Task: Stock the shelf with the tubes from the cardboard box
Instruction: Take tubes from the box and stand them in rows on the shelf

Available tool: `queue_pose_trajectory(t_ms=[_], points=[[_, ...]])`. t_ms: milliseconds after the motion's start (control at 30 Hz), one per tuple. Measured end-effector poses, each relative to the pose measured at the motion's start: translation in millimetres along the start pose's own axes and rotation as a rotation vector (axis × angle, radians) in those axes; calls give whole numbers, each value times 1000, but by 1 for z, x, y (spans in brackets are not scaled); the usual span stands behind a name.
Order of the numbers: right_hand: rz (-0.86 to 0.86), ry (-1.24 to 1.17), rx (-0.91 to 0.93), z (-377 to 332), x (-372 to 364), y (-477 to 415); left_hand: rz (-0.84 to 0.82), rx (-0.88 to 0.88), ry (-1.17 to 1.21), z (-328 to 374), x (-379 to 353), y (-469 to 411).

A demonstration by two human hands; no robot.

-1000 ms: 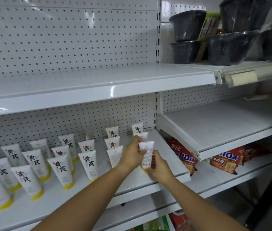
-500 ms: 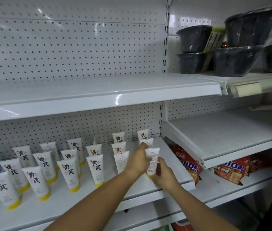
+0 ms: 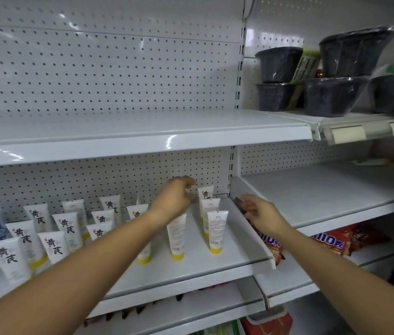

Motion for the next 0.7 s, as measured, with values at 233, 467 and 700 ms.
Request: queue_pose_trajectory(t_ms=[233,467,700], points=[[-64,143,136,-68,20,-26,-184,48,-193,-37,40,2],[-101,289,161,-106,-14,-50,-305,37,-184,-66,27,-6],[-158,421,101,-109,-33,-56,-376,-59,-198,-78,-6,-24]])
Point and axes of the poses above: each hand's wrist, its own y-axis away from the middle knuckle, its own x-axis out of the back of the hand, z = x × y, the point moved 3 cm from there along -y, towards the middle knuckle, and after that the axes turned 15 degrees about -x, right-handed, at the moved point
